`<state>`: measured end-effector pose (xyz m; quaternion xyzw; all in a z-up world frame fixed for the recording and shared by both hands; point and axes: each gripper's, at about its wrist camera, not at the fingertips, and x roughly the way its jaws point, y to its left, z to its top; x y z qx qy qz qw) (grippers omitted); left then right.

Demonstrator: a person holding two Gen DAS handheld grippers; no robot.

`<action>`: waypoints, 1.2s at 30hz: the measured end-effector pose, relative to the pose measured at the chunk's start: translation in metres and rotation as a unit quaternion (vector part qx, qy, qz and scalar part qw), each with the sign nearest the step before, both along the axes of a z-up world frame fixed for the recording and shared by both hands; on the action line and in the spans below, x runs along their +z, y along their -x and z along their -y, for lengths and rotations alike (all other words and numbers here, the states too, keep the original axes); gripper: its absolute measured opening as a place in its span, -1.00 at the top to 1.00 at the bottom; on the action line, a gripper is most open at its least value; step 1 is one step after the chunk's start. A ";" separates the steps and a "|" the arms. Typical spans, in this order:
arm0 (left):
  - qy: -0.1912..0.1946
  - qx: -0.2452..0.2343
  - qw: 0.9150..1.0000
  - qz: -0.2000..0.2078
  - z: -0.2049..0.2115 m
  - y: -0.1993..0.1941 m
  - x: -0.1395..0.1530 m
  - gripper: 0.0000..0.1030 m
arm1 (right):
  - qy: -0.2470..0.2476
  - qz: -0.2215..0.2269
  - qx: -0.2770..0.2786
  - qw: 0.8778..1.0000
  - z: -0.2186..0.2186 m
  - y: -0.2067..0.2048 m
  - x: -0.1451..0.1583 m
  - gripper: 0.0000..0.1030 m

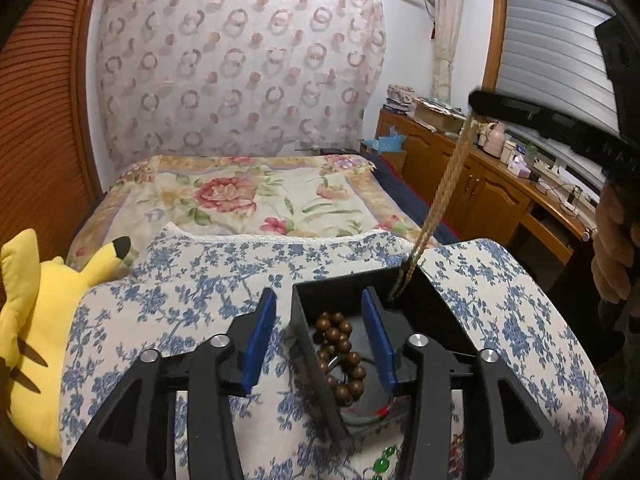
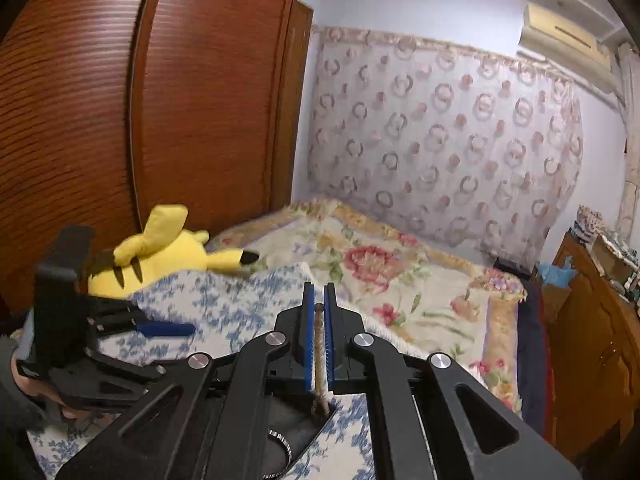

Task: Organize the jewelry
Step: 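Withdraw both open tools from the box back to the jewelry pile, then grasp and lift the pearl necklace with left tool while right tool approaches the red string bracelet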

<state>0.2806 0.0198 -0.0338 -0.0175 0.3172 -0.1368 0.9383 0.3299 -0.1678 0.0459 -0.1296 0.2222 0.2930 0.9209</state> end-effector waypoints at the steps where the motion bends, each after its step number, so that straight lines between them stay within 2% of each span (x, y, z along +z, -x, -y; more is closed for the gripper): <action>1: 0.001 0.001 1.000 0.000 -0.001 0.003 0.000 0.08 | 0.007 -0.006 -0.001 1.000 -0.002 0.000 -0.006 0.89; 5: 0.001 0.001 1.000 0.000 -0.005 0.018 -0.002 -0.02 | 0.026 -0.051 -0.014 0.998 -0.007 -0.003 -0.048 0.88; 9: -0.001 0.002 1.000 -0.003 -0.008 0.035 -0.004 -0.05 | 0.026 -0.081 -0.027 0.996 -0.007 -0.003 -0.070 0.85; 13: -0.006 -0.001 1.000 -0.005 -0.010 0.057 -0.007 -0.10 | 0.015 -0.089 -0.035 0.995 0.000 0.010 -0.075 0.41; 18: -0.003 -0.004 1.000 -0.010 -0.012 0.087 -0.013 -0.10 | -0.004 -0.095 -0.037 0.995 0.014 0.048 -0.082 0.41; 32: -0.012 -0.026 0.999 -0.046 0.002 0.161 -0.050 -0.10 | -0.002 -0.125 -0.049 0.991 0.035 0.162 -0.117 0.41; 35: -0.010 -0.039 0.998 -0.054 0.006 0.170 -0.056 0.04 | -0.004 -0.139 -0.039 0.989 0.034 0.179 -0.128 0.41; 36: -0.010 -0.044 0.997 -0.059 0.009 0.171 -0.058 0.17 | -0.002 -0.143 -0.038 0.989 0.033 0.185 -0.132 0.41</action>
